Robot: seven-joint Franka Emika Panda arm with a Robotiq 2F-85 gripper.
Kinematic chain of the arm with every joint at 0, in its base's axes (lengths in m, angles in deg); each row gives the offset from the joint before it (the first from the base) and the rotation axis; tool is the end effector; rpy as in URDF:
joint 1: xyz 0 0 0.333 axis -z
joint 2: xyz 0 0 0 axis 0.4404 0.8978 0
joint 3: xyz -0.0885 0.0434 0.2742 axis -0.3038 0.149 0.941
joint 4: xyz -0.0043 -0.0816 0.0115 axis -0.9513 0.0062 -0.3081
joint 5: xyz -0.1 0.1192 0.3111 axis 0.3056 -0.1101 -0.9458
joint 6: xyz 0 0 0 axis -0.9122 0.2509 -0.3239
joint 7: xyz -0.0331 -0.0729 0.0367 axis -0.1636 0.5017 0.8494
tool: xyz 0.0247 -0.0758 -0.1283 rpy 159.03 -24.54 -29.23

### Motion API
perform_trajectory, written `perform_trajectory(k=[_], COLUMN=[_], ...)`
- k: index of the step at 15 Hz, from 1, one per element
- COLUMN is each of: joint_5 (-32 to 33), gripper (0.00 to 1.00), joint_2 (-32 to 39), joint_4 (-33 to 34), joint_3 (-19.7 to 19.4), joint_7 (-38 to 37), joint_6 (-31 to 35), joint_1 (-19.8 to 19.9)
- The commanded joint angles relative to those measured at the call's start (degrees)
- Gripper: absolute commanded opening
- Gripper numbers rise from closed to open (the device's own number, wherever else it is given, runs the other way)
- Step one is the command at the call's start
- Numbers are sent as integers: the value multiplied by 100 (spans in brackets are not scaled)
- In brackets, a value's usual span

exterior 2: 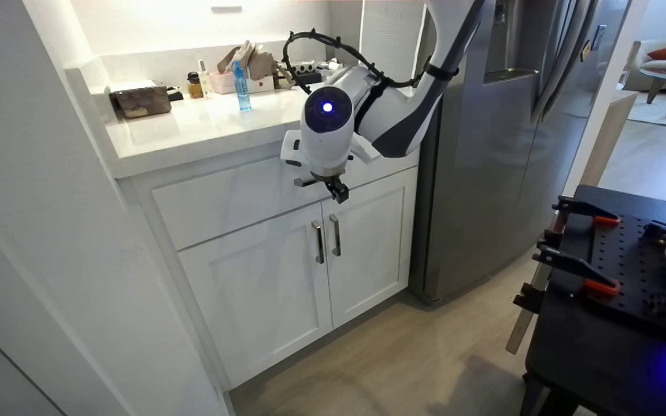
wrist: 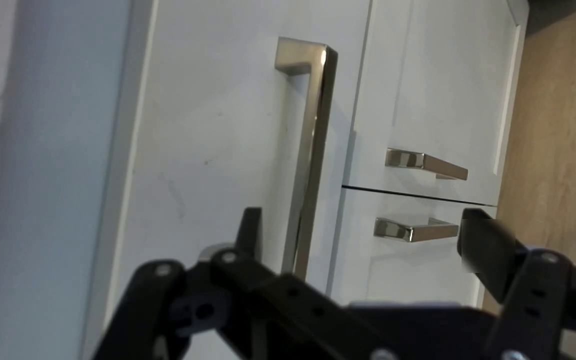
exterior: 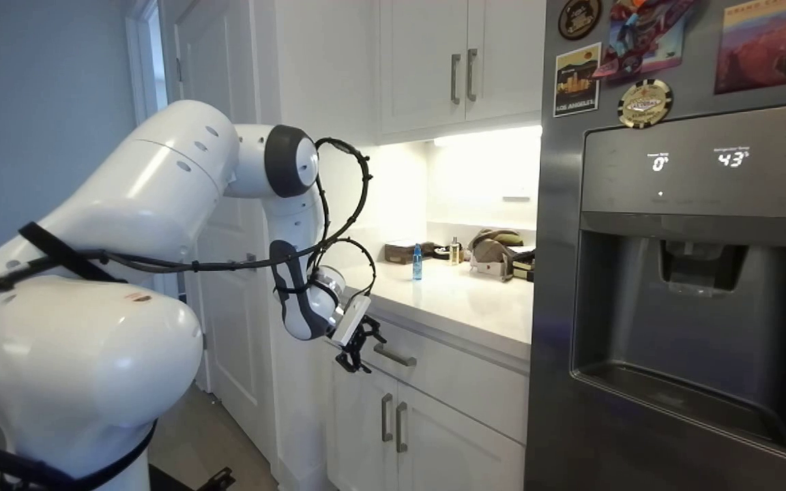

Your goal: Open the drawer

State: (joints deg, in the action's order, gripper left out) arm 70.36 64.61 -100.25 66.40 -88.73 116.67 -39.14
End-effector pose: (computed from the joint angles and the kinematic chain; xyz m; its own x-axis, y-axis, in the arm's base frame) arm 0.5956 0.1202 0.0944 0.3838 0.8554 -0.3479 0.7722 -0.0907 0.6289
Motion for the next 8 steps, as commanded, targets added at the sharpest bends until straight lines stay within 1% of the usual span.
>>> perform_trajectory(k=[1, 5, 6, 7, 8], joint_5=[121, 27, 51, 54, 48], gripper=[100, 100, 92, 72, 68], joint_2=[267, 522, 559, 608, 644], joint_4=[359, 676, 721, 785, 830], joint_3=[65, 78, 67, 60, 59], joint_7=[-83, -34, -68, -63, -64], joint_6=[-233, -270, -257, -262, -265], joint_1=[101, 189, 195, 200, 202])
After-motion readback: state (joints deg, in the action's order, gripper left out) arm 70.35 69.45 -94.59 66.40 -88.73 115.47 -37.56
